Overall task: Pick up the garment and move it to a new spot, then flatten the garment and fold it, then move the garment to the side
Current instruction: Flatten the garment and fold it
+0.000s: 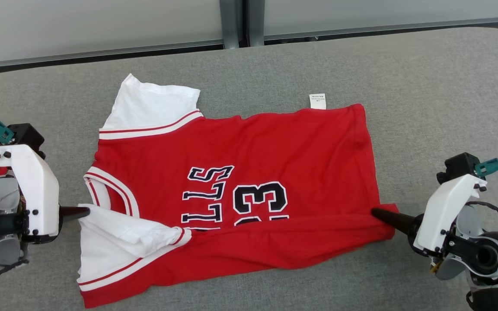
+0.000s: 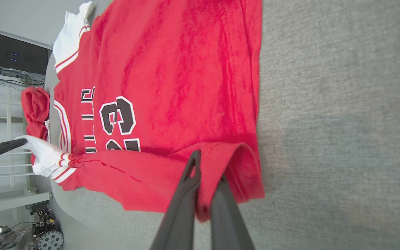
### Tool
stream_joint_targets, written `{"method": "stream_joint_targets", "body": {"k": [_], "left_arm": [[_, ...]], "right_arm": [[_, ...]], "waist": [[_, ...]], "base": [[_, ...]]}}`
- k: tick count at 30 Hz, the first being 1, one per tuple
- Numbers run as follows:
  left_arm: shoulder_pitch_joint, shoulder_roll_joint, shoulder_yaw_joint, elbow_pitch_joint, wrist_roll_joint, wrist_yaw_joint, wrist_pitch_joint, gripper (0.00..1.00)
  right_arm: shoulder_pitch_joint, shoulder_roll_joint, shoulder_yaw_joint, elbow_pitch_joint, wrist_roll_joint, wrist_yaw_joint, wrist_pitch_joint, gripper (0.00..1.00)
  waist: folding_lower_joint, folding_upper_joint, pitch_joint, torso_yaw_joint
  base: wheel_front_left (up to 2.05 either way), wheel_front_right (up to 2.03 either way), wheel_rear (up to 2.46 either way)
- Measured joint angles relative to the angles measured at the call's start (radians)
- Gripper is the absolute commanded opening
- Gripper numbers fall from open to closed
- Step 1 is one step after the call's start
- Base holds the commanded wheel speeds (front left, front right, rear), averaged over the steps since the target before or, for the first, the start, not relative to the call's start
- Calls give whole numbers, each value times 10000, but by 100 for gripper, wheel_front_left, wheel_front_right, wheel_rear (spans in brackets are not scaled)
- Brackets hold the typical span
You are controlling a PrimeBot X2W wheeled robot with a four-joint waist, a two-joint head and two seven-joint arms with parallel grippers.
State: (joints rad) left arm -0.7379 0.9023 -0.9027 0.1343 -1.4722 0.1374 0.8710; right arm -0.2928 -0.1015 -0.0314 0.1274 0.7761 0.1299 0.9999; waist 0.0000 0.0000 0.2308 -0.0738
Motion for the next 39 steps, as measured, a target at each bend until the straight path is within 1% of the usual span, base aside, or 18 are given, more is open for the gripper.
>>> {"method": "stream_joint_targets", "body": {"k": [1,2,3,6,8,16,19,21,23,27,29,30,35,37,39], "left_arm": [[-44,-113,0,203,2,2,-23,18],[-44,-113,0,203,2,2,-23,45],[-76,-263,29,416,33,21,-203,100],[-120,-639,4,786,44,-61,-316,100],[-121,-752,2,913,44,-198,-399,100],[-39,-644,79,763,267,-663,-965,100],[-6,-529,290,510,525,-836,-1701,100],[75,-483,531,291,731,-851,-2451,100],[228,-391,679,73,1156,-817,-3285,100],[686,-117,796,-464,2429,-430,-5104,100],[1098,-171,1043,-803,2539,-88,-6119,100],[1299,-155,1043,-1007,2867,109,-6575,100],[2610,-290,1480,-2050,3507,1386,-8972,100],[3256,-401,1668,-2414,3620,1889,-9835,100],[3932,-437,1958,-2736,3787,2514,-10799,100]], "right_arm": [[-78,21,8,128,-17,0,-84,56],[-78,21,8,128,-17,0,-84,95],[-131,33,-38,234,-40,0,-198,100],[-193,33,-42,556,-136,-2,-385,100],[-197,44,-48,616,-128,-2,-558,100],[-34,-119,88,477,-8,-2,-1762,100],[57,-270,186,205,50,-2,-2541,100],[195,-378,242,-36,63,-2,-3195,100],[398,-491,307,-337,27,-2,-3927,100],[926,-729,414,-876,-351,-2,-5394,100],[1319,-746,403,-1131,-456,-2,-6134,100],[1506,-757,431,-1267,-552,-2,-6470,100],[2483,-731,374,-1879,-1058,-2,-8178,100],[2893,-619,339,-2013,-1039,-2,-8661,100],[3219,-652,389,-2021,-1053,0,-9033,100]], "waist": [[0,0,-22,11],[0,0,-22,11],[0,0,-51,23],[0,0,-154,58],[0,0,-262,86],[0,0,-873,212],[0,0,-1144,282],[0,0,-1316,341],[0,0,-1461,415],[0,0,-1703,569],[0,0,-1789,663],[0,0,-1829,706],[0,0,-1958,851],[0,0,-1976,849],[0,0,-1962,769]], "base": [[0,0,0],[0,0,0],[0,0,0],[0,0,0],[0,0,0],[0,0,0],[0,0,0],[0,0,0],[0,0,0],[0,0,0],[0,0,0],[0,0,0],[0,0,0],[0,0,0],[0,0,0]]}}
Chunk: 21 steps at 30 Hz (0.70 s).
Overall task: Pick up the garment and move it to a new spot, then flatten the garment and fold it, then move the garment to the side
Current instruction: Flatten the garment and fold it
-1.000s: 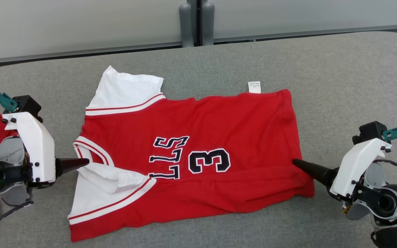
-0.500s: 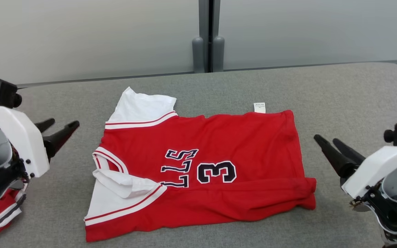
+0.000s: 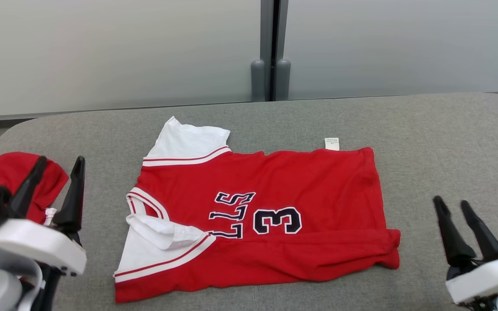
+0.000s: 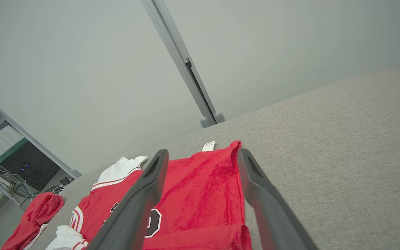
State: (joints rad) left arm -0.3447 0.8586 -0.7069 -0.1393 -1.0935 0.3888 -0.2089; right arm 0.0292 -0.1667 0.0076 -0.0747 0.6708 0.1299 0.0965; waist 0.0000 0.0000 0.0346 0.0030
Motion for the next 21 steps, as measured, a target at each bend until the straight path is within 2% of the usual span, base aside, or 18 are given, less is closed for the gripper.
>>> {"method": "stream_joint_targets", "body": {"k": [4,6,8,11,14,17,21], "left_arm": [[1434,-491,828,-913,569,1028,-497,100],[2172,-1055,1639,-1267,1151,1273,-516,100],[2877,-1584,2311,-1400,1969,1312,-527,100],[3872,-2458,2951,-1394,2786,886,-527,100],[4574,-3055,3356,-1064,3231,307,-525,100],[4804,-3448,3595,-744,3455,-211,-527,100],[4836,-3553,3574,-188,3365,-633,-368,100]], "right_arm": [[505,-71,-151,23,-50,-2,-926,100],[728,-61,-242,36,-194,-2,-1310,100],[906,-17,-236,148,-314,-2,-1528,100],[1145,12,-79,401,-581,-2,-1676,100],[1238,21,146,754,-723,-2,-1578,100],[1207,-109,345,1212,-957,-2,-1241,100],[804,-100,640,1808,-838,-2,-493,100]], "waist": [[0,0,-21,-63],[0,0,0,-55],[0,0,2,-58],[0,0,-1,-18],[0,0,0,12],[0,0,60,35],[0,0,117,62]], "base": [[0,0,0],[0,0,0],[0,0,0],[0,0,0],[0,0,0],[0,0,0],[0,0,0]]}}
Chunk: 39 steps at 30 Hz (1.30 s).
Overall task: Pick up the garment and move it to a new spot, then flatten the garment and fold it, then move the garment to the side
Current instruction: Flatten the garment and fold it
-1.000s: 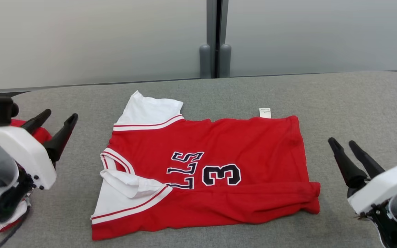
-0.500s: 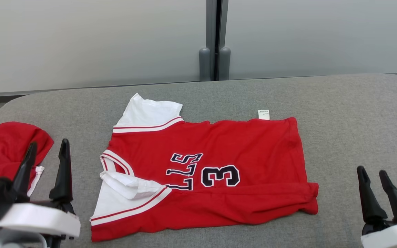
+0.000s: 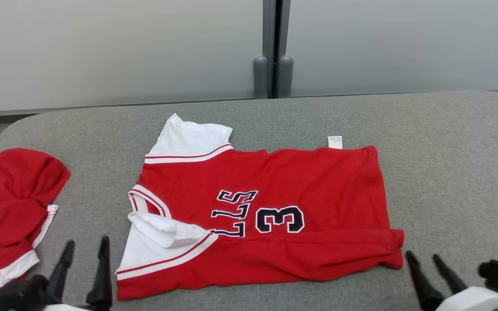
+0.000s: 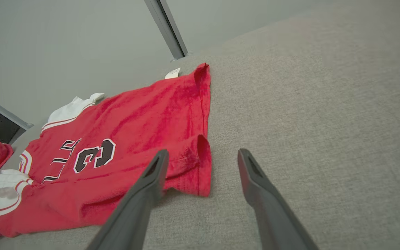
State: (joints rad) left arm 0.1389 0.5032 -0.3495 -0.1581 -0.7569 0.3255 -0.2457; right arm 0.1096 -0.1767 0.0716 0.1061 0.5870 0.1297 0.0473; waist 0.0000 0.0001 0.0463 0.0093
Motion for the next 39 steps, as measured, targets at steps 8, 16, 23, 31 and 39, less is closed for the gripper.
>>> {"method": "stream_joint_targets", "body": {"k": [8,16,23,31,39], "left_arm": [[-227,242,-861,978,-662,-368,2194,100],[-686,209,-1450,1730,-1003,-610,3532,100],[-1507,35,-1835,2941,-880,-913,3923,100],[-1933,-288,-2004,3854,-1085,-1340,4123,51],[-1878,-305,-1996,3889,-1183,-1478,4029,0]], "right_arm": [[-632,29,397,1363,286,0,1313,100],[-1041,159,485,1791,259,0,1505,100],[-1380,167,752,1910,339,0,1593,100],[-1611,148,980,2048,431,0,1639,33],[-1578,-58,1127,2033,658,0,1645,0]], "waist": [[0,0,60,148],[0,0,267,248],[0,0,526,219],[0,0,631,145],[0,0,375,162]], "base": [[0,0,0],[0,0,0],[0,0,0],[0,0,0],[0,0,0]]}}
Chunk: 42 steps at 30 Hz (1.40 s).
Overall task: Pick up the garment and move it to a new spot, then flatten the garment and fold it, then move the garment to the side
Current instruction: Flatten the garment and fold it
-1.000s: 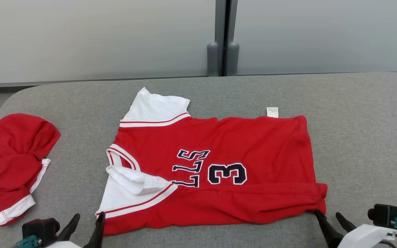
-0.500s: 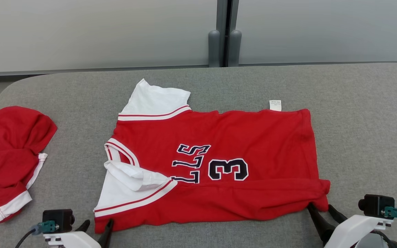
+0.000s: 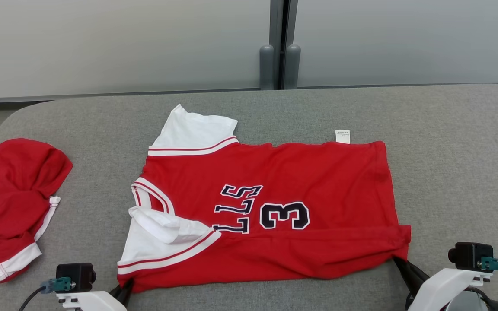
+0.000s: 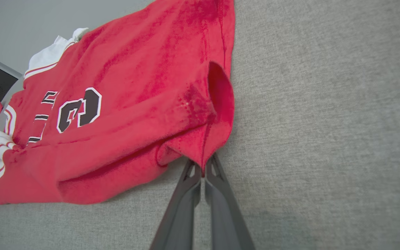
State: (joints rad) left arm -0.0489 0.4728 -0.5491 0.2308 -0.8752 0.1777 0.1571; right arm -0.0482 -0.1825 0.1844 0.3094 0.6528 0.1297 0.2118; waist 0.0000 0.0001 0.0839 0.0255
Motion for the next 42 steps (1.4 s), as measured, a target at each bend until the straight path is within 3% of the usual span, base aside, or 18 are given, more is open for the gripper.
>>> {"method": "stream_joint_targets", "body": {"k": [18,28,29,30,31,32,33,42], "left_arm": [[1924,1423,111,-2986,-382,1070,1112,0],[2717,1609,88,-3929,-616,1613,1457,0],[2717,1595,104,-3916,-616,1657,1419,9],[2716,1574,109,-3891,-652,1653,1419,43],[2716,1553,98,-3847,-685,1647,1419,58],[2716,1544,88,-3799,-685,1611,1419,100],[2712,1544,86,-3760,-685,1601,1415,100],[2465,2096,489,-4134,-364,1755,1233,100]], "right_arm": [[1853,-1718,-113,-2102,924,2,1707,0],[2418,-1726,-656,-2357,909,2,2029,0],[2448,-1666,-673,-2347,907,2,2117,3],[2461,-1615,-673,-2351,920,2,2228,22],[2470,-1555,-675,-2353,949,2,2343,35],[2494,-1503,-700,-2357,953,2,2437,50],[2529,-1463,-752,-2366,951,2,2525,100],[2898,-1354,-1770,-3432,679,0,2911,100]], "waist": [[-1,-1,-467,-77],[-1,0,-397,-196],[0,-1,-390,-190],[0,0,-382,-185],[0,0,-380,-184],[0,0,-379,-183],[0,0,-377,-177],[0,0,-391,-144]], "base": [[0,0,0],[0,0,0],[0,0,0],[0,0,0],[0,0,0],[0,0,0],[0,0,0],[0,0,0]]}}
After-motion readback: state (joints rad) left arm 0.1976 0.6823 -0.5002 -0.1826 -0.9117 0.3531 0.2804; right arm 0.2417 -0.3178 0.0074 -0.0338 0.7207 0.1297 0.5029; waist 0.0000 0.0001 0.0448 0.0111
